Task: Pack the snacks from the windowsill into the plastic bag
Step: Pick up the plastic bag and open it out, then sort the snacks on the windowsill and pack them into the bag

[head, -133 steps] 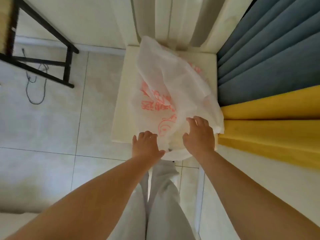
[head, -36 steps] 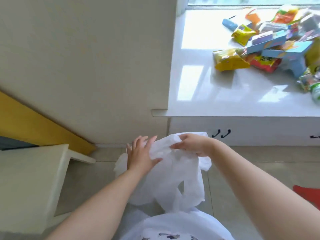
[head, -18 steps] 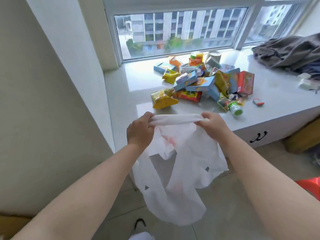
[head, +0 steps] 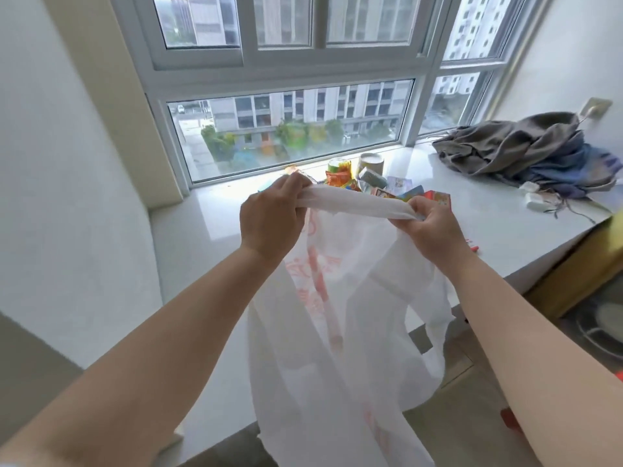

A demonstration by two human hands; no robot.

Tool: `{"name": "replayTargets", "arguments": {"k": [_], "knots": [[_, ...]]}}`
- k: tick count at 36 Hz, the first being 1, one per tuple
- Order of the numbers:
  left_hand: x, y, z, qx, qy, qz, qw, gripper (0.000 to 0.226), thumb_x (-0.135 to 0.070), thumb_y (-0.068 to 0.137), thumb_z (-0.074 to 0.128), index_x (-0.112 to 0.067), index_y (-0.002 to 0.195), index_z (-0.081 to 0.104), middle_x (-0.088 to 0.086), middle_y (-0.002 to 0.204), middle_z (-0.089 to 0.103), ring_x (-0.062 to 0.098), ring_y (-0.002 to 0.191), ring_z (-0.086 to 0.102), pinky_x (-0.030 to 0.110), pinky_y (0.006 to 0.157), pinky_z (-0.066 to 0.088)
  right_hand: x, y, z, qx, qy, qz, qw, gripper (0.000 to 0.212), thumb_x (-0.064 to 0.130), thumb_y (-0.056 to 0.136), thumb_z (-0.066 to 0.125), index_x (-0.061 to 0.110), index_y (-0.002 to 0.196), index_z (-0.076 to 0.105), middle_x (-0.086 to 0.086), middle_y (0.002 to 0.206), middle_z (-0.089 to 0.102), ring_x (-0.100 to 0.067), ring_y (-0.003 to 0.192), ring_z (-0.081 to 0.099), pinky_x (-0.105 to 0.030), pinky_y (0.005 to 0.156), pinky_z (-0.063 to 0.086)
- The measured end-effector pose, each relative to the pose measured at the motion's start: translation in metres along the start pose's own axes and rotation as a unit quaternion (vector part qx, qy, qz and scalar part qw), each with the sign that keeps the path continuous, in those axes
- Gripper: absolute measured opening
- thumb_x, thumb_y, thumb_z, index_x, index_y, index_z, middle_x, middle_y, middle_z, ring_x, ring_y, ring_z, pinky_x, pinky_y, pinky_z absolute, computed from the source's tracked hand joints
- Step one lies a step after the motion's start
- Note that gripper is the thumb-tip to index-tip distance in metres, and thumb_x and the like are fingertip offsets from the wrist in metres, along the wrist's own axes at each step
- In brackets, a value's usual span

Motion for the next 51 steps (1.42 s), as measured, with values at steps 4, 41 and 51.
{"name": "replayTargets", "arguments": {"k": [4, 41, 51], "knots": [[0.008, 0.020, 0.024, 0.006, -0.011, -0.010, 1.000, 0.020, -0.007, 0.071, 0.057, -0.011, 0.088, 0.068, 0.003, 0.080, 0.071, 0.034, 0.053, 0.062, 0.025, 0.055, 0.035, -0.013, 0.023, 0.005, -0.013, -0.003, 0.004, 1.000, 0.034, 0.021, 0.084, 0.069, 0.019, 0.059, 0.047, 0.002, 0.054, 0.042, 0.001, 0.040, 0.038, -0.010, 0.040, 0.028], [0.052, -0.039, 0.293, 0.354, 0.217, -0.086, 0.906, 0.096, -0.008, 0.037, 0.087, -0.028, 0.124, 0.051, 0.009, 0.109, 0.044, 0.027, 0.083, 0.040, 0.026, 0.044, 0.041, -0.234, 0.154, 0.066, 0.182, -0.339, -0.093, 0.918, 0.077, 0.032, 0.068, 0.077, 0.021, 0.134, 0.037, -0.008, 0.132, 0.051, -0.031, 0.100, 0.061, -0.044, 0.075, 0.050], [0.092, -0.119, 0.358, 0.620, 0.211, -0.122, 0.746, 0.074, -0.069, 0.088, 0.028, -0.033, 0.150, 0.011, 0.002, 0.155, 0.011, 0.026, 0.142, 0.008, 0.042, 0.112, 0.015, -0.315, 0.131, 0.142, 0.425, -0.371, 0.061, 0.824, 0.062, 0.042, 0.099, 0.032, 0.027, 0.151, 0.003, 0.003, 0.159, -0.007, -0.018, 0.147, 0.001, -0.040, 0.119, 0.007]]}}
Point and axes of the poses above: each hand's wrist, its own y-axis towards the middle knuckle, its own z-axis out of the palm, x = y × z, the point moved 5 cm from there along y, towards the middle knuckle
